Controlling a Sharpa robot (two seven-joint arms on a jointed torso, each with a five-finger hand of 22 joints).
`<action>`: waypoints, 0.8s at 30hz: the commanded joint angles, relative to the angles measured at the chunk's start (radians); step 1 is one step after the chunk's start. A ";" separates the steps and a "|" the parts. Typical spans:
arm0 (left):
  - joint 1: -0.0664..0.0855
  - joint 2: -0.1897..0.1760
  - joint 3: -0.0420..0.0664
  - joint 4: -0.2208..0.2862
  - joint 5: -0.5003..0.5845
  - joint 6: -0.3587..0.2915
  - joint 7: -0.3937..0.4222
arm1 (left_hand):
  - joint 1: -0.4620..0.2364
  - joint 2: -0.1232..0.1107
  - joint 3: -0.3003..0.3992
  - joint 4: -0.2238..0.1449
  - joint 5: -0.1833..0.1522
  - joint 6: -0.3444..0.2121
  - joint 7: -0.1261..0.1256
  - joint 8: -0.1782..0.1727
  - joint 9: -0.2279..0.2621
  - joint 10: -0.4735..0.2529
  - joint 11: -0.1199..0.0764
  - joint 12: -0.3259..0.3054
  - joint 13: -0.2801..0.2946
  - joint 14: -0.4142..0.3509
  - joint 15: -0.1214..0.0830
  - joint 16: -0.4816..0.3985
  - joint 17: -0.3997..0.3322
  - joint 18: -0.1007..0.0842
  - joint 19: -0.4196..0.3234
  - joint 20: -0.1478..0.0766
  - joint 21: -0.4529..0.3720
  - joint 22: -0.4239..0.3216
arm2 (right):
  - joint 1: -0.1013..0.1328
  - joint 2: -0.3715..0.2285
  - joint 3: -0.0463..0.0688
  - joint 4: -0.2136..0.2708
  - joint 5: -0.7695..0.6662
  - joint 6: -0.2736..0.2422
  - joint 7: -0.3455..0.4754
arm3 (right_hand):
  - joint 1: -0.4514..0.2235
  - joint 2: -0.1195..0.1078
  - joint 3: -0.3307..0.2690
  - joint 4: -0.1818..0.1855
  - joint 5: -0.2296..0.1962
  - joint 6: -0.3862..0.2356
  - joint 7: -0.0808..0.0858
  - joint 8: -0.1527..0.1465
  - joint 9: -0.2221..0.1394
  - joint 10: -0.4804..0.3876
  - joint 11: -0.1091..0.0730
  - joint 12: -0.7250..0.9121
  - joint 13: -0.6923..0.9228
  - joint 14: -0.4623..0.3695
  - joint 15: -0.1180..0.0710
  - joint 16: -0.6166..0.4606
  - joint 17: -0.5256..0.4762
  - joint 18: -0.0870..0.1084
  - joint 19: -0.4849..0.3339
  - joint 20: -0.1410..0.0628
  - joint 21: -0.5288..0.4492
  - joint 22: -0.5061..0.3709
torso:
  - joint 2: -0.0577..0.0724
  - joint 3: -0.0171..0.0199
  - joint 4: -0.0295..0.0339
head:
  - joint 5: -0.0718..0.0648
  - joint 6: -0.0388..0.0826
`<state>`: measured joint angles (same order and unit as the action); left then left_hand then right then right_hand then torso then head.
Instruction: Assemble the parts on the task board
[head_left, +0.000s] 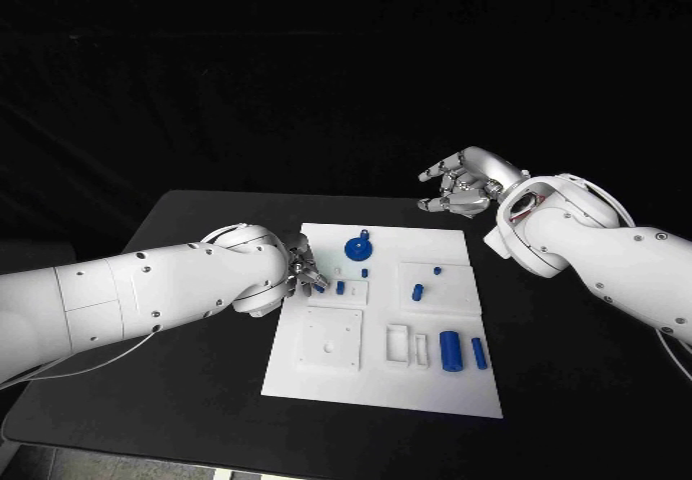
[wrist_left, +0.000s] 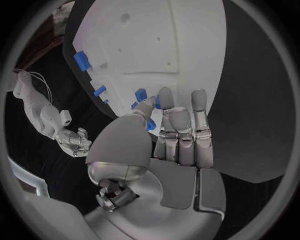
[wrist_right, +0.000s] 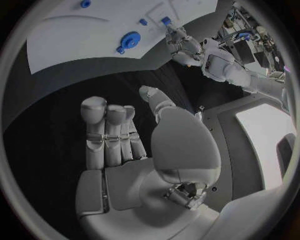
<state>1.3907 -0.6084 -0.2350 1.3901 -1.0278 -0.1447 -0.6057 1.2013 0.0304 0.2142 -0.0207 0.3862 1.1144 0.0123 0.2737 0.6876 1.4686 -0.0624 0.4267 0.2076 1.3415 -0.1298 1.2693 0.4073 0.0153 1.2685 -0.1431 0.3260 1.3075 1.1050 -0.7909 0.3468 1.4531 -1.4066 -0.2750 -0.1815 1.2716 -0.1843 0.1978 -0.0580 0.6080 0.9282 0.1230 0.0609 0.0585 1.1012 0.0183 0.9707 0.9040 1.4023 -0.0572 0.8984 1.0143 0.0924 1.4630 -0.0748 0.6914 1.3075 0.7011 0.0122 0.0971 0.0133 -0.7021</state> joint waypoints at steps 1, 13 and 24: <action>-0.006 0.000 -0.004 0.002 0.001 0.042 -0.010 | 0.002 0.013 0.040 -0.037 0.003 0.031 -0.031 0.005 0.293 0.038 -0.006 0.001 0.001 0.006 -0.001 -0.006 0.001 -0.015 -0.002 -0.003 0.006 0.018 | -0.001 0.001 0.001 0.000 -0.006 0.012 0.002 | -0.007 0.000 0.005 0.002 0.005 0.005 -0.001 -0.002 0.001 -0.001 -0.008 -0.004 0.000 0.003 -0.004 -0.006 -0.001 0.012 0.023 -0.005 -0.003 0.080 | 0.000 0.0008 -0.0009 | 0.000 -0.001; -0.006 0.000 -0.004 -0.003 0.001 0.046 -0.010 | 0.001 0.014 0.040 -0.038 0.003 0.031 -0.031 0.006 0.294 0.038 -0.005 0.002 0.001 0.007 -0.001 -0.006 0.001 -0.015 -0.001 -0.004 0.007 0.018 | -0.001 0.000 0.001 0.000 -0.006 0.012 0.003 | -0.007 0.000 0.005 0.002 0.005 0.005 -0.001 -0.002 0.001 -0.001 -0.008 -0.004 0.000 0.003 -0.004 -0.006 -0.001 0.012 0.023 -0.005 -0.003 0.080 | 0.000 0.0011 0.0000 | -0.002 -0.002; -0.009 0.009 -0.005 -0.018 0.005 0.053 -0.006 | -0.022 -0.003 0.021 0.000 0.002 0.035 -0.033 -0.010 0.269 0.037 -0.006 -0.004 0.000 0.007 0.000 -0.013 -0.001 -0.015 -0.002 -0.002 0.004 0.016 | -0.001 -0.001 0.001 0.000 -0.006 0.011 0.002 | -0.015 0.001 0.004 0.007 0.017 0.004 -0.001 -0.002 0.001 -0.002 -0.008 -0.005 -0.001 0.003 -0.004 -0.007 -0.002 0.012 0.023 -0.005 -0.003 0.080 | 0.001 0.0008 -0.0012 | -0.004 -0.004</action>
<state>1.3901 -0.6008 -0.2339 1.3756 -1.0277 -0.1269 -0.6040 1.1945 0.0342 0.2227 -0.0122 0.3862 1.1144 0.0123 0.2660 0.8116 1.4687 -0.0623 0.4267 0.2075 1.3412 -0.1295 1.2584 0.4068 0.0153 1.2684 -0.1430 0.3306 1.3081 1.1048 -0.7918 0.3468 1.4526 -1.4066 -0.2732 -0.1816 1.2651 -0.1818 0.2009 -0.0549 0.6235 0.9281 0.1229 0.0609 0.0585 1.1012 0.0183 0.9706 0.9040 1.4023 -0.0572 0.8944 1.0134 0.0925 1.4630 -0.0748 0.6914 1.3074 0.7024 0.0133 0.0958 0.0112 -0.7044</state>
